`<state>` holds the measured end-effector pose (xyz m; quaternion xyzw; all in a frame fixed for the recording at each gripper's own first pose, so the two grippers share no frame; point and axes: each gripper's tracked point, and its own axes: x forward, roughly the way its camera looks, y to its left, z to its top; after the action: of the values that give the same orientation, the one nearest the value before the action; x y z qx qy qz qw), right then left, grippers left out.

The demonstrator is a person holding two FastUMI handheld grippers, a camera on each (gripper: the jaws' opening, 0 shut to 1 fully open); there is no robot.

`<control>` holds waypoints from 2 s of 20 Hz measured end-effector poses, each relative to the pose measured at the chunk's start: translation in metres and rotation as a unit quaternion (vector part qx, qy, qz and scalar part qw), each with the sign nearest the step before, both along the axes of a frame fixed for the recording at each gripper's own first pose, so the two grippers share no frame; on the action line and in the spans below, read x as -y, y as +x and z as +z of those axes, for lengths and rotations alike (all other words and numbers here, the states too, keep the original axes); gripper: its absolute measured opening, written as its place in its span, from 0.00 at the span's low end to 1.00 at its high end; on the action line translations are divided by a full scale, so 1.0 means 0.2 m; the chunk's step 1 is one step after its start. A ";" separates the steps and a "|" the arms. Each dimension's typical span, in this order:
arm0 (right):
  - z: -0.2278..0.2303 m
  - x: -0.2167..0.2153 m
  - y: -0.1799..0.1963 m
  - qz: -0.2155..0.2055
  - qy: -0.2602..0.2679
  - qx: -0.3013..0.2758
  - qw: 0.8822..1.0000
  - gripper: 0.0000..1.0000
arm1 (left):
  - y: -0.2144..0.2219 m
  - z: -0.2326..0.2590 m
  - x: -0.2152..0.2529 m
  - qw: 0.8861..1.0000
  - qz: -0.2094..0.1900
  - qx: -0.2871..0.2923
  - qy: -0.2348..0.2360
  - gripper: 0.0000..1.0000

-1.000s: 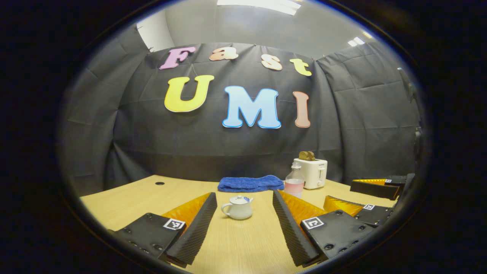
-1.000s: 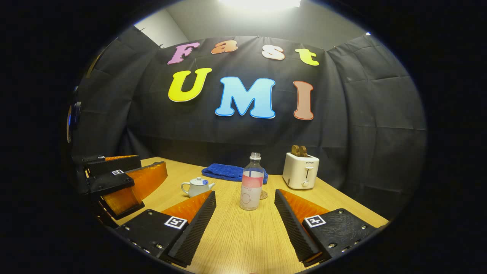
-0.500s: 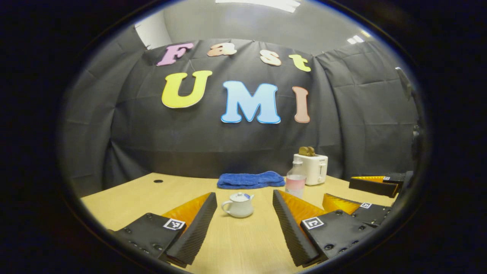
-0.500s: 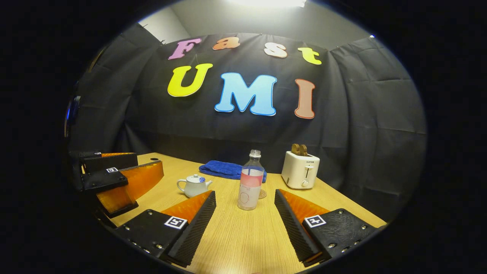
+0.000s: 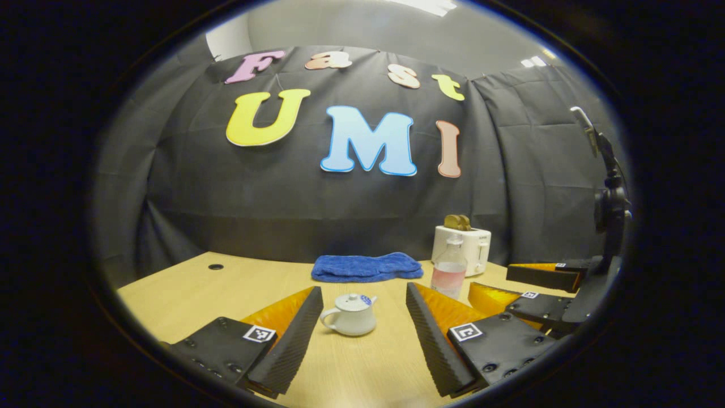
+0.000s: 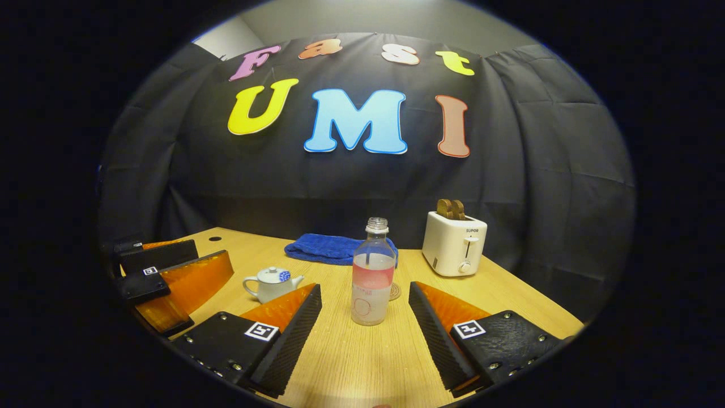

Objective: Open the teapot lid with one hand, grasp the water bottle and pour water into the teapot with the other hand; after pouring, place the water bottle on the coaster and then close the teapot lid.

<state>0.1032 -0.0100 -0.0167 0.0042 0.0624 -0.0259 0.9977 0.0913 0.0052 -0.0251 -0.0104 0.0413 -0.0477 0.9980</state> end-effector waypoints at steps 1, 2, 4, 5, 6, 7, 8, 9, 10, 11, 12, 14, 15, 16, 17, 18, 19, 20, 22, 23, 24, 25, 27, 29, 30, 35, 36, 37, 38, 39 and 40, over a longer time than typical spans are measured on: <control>-0.01 0.02 0.05 -0.007 -0.001 -0.007 1.000 0.96 | 0.04 -0.01 -0.01 1.000 -0.004 -0.003 0.002 0.96; -0.04 0.03 0.09 -0.012 -0.002 -0.016 1.000 0.96 | 0.08 -0.02 -0.01 1.000 -0.010 -0.006 0.005 0.96; -0.09 0.05 0.18 -0.019 0.001 -0.039 0.999 0.96 | 0.17 -0.03 0.00 1.000 -0.024 -0.007 0.012 0.96; -0.11 0.05 0.22 -0.020 0.004 -0.047 0.999 0.96 | 0.22 -0.05 0.00 0.999 -0.031 -0.009 0.015 0.96; -0.13 0.06 0.26 -0.022 0.006 -0.052 0.998 0.96 | 0.27 -0.06 0.00 0.999 -0.037 -0.013 0.014 0.96; -0.14 0.06 0.30 -0.025 0.005 -0.055 0.998 0.96 | 0.31 -0.08 -0.01 0.999 -0.041 -0.018 0.011 0.96; -0.16 0.07 0.33 -0.027 0.003 -0.058 0.998 0.96 | 0.35 -0.10 -0.01 0.999 -0.041 -0.023 0.007 0.96; -0.17 0.07 0.36 -0.027 -0.001 -0.059 0.998 0.96 | 0.39 -0.11 -0.02 0.999 -0.043 -0.026 0.003 0.96; -0.19 0.08 0.38 -0.026 -0.005 -0.060 0.998 0.96 | 0.43 -0.12 -0.03 0.999 -0.042 -0.027 0.003 0.96; -0.19 0.08 0.40 -0.024 -0.010 -0.060 0.998 0.96 | 0.46 -0.13 -0.03 0.999 -0.041 -0.030 0.004 0.96; -0.20 0.08 0.42 -0.024 -0.013 -0.060 0.998 0.96 | 0.50 -0.15 -0.03 0.999 -0.042 -0.034 0.005 0.96; -0.20 0.09 0.46 -0.025 -0.014 -0.057 0.998 0.96 | 0.56 -0.21 -0.02 0.998 -0.048 -0.045 0.002 0.96; -0.21 0.09 0.48 -0.026 -0.012 -0.054 0.998 0.96 | 0.58 -0.24 -0.01 0.998 -0.050 -0.049 0.001 0.96; -0.22 0.08 0.49 -0.027 -0.012 -0.053 0.998 0.96 | 0.61 -0.27 -0.01 0.997 -0.049 -0.053 0.001 0.96; -0.23 0.09 0.50 -0.027 -0.014 -0.055 0.998 0.96 | 0.61 -0.30 0.00 0.997 -0.048 -0.058 0.000 0.96; -0.25 0.09 0.52 -0.027 -0.016 -0.056 0.998 0.96 | 0.63 -0.33 0.00 0.997 -0.048 -0.063 -0.004 0.96; -0.27 0.09 0.53 -0.024 -0.017 -0.058 0.998 0.96 | 0.63 -0.35 0.01 0.997 -0.048 -0.066 -0.009 0.96; -0.29 0.08 0.54 -0.020 -0.017 -0.059 0.998 0.96 | 0.64 -0.36 0.01 0.997 -0.047 -0.067 -0.014 0.96; -0.32 0.09 0.55 -0.018 -0.012 -0.068 0.997 0.96 | 0.65 -0.37 0.00 0.997 -0.045 -0.064 -0.013 0.96; -0.34 0.09 0.55 -0.016 -0.006 -0.073 0.997 0.96 | 0.66 -0.37 0.00 0.997 -0.044 -0.064 -0.008 0.96; -0.34 0.09 0.55 -0.014 0.002 -0.076 0.997 0.96 | 0.66 -0.37 0.01 0.997 -0.047 -0.065 -0.004 0.96; -0.34 0.09 0.55 -0.012 0.008 -0.077 0.997 0.96 | 0.65 -0.37 0.02 0.997 -0.047 -0.066 -0.004 0.96; -0.34 0.10 0.55 -0.011 0.008 -0.078 0.997 0.96 | 0.64 -0.39 0.04 0.996 -0.051 -0.071 -0.011 0.90; -0.35 0.09 0.55 -0.011 0.000 -0.077 0.997 0.96 | 0.64 -0.40 0.04 0.996 -0.050 -0.072 -0.005 0.84; -0.35 0.09 0.54 -0.010 -0.006 -0.077 0.997 0.96 | 0.63 -0.39 0.03 0.996 -0.046 -0.072 0.002 0.78; -0.36 0.08 0.55 -0.001 -0.008 -0.077 0.997 0.88 | 0.62 -0.40 0.04 0.996 -0.045 -0.072 0.017 0.59; -0.37 0.08 0.56 -0.003 -0.008 -0.076 0.997 0.88 | 0.63 -0.40 0.04 0.996 -0.046 -0.074 0.021 0.60; -0.35 0.08 0.54 -0.005 -0.011 -0.077 0.997 0.80 | 0.62 -0.40 0.05 0.996 -0.048 -0.075 0.025 0.60; -0.36 0.09 0.55 -0.006 -0.014 -0.077 0.997 0.80 | 0.62 -0.40 0.05 0.995 -0.049 -0.076 0.027 0.60; -0.35 0.09 0.55 -0.006 -0.016 -0.076 0.997 0.80 | 0.62 -0.40 0.04 0.996 -0.041 -0.075 0.033 0.60; -0.36 0.08 0.55 -0.006 -0.017 -0.076 0.997 0.80 | 0.64 -0.40 0.01 0.996 -0.032 -0.073 0.036 0.60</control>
<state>0.2134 -0.0264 -0.0885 -0.0146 0.1373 -0.0330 0.9899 0.2184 0.0026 -0.1060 0.0236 0.1158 -0.0774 0.9900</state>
